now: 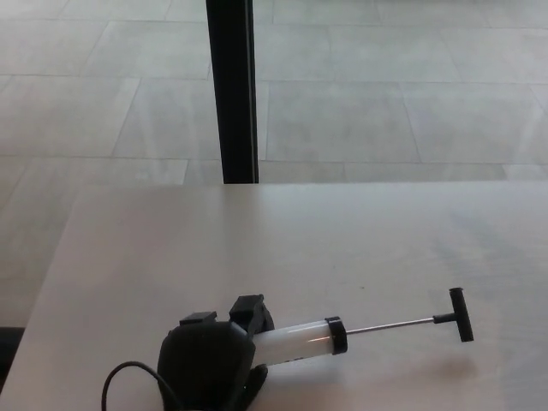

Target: The robot uses its left hand to lift the air pump kept on the middle of the desk and use the right hand to compress the handle

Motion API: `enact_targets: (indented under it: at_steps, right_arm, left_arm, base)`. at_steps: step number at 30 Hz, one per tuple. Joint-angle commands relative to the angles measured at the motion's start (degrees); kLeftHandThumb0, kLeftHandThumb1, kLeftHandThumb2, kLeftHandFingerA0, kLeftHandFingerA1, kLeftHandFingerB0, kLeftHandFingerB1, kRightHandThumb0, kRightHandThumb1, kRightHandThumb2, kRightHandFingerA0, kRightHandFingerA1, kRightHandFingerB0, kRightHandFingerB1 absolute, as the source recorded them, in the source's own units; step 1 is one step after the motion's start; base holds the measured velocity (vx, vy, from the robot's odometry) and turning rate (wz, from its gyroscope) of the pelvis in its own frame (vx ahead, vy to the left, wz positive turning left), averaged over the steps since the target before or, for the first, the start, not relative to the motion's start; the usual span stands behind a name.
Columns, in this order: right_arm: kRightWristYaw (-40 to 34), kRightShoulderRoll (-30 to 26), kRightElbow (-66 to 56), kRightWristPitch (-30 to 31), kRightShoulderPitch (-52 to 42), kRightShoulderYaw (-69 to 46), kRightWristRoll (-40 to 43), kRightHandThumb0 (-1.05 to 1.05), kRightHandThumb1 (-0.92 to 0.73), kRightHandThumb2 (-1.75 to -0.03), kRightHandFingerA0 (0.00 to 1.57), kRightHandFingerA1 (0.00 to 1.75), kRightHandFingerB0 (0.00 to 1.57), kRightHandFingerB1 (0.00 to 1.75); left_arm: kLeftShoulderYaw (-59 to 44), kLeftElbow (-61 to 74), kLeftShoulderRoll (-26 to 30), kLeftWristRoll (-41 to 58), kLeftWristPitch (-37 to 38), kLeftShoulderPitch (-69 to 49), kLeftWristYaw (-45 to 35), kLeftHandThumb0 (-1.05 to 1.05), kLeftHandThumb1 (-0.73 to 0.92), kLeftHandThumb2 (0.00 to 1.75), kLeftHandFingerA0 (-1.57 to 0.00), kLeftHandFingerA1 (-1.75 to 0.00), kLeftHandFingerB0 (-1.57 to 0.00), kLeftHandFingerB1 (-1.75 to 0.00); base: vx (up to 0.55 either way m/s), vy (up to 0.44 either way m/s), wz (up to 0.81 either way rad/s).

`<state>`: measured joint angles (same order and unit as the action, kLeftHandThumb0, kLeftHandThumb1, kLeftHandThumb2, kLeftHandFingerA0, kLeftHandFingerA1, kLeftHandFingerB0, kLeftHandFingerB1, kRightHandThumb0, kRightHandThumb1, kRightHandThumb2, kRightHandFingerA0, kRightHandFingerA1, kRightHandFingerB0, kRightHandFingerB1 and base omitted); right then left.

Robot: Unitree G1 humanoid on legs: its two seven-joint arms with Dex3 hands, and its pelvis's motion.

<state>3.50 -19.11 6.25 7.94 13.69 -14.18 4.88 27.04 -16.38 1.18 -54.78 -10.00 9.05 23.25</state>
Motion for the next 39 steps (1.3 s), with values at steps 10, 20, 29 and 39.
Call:
enact_targets:
  at_steps: [10, 20, 29, 39]
  right_arm:
    - [-0.7, 2.2, -0.1, 6.8, 1.9, 3.0, -0.7, -0.71, -0.92, -0.68, 0.44, 0.51, 0.42, 0.41]
    - [3.4, 2.7, -0.3, 12.4, 3.9, 4.8, 2.1, -0.89, -0.92, -0.81, 0.03, 0.38, 0.11, 0.30]
    - [6.3, 4.0, -0.6, 12.5, 6.2, 6.1, 3.6, -1.01, -0.92, -0.93, 0.00, 0.00, 0.00, 0.00]
    - [6.7, 6.9, 0.8, 12.5, 6.6, 6.0, 4.9, -1.02, -0.92, -1.29, 0.00, 0.16, 0.00, 0.02]
  left_arm:
    - [-5.1, 1.0, 0.2, 11.0, 10.4, 1.0, 2.4, -0.09, 0.46, 1.31, -0.82, -1.75, -0.77, -1.58]
    - [-5.4, -1.6, 2.2, 10.4, 12.8, 5.0, 3.6, -0.07, 0.46, 1.31, -0.85, -1.75, -0.81, -1.50]
    - [-6.4, -1.2, 2.9, 10.7, 10.3, 8.3, 1.8, -0.06, 0.44, 1.34, -0.88, -1.75, -0.83, -1.53]
    - [-5.6, -1.6, 3.1, 10.2, 10.8, 8.3, 2.6, -0.04, 0.45, 1.32, -0.93, -1.75, -0.87, -1.54]
  base:
    - [0.00, 0.000, 0.00]
    - [0.00, 0.000, 0.00]
    - [0.00, 0.000, 0.00]
    - [0.00, 0.000, 0.00]
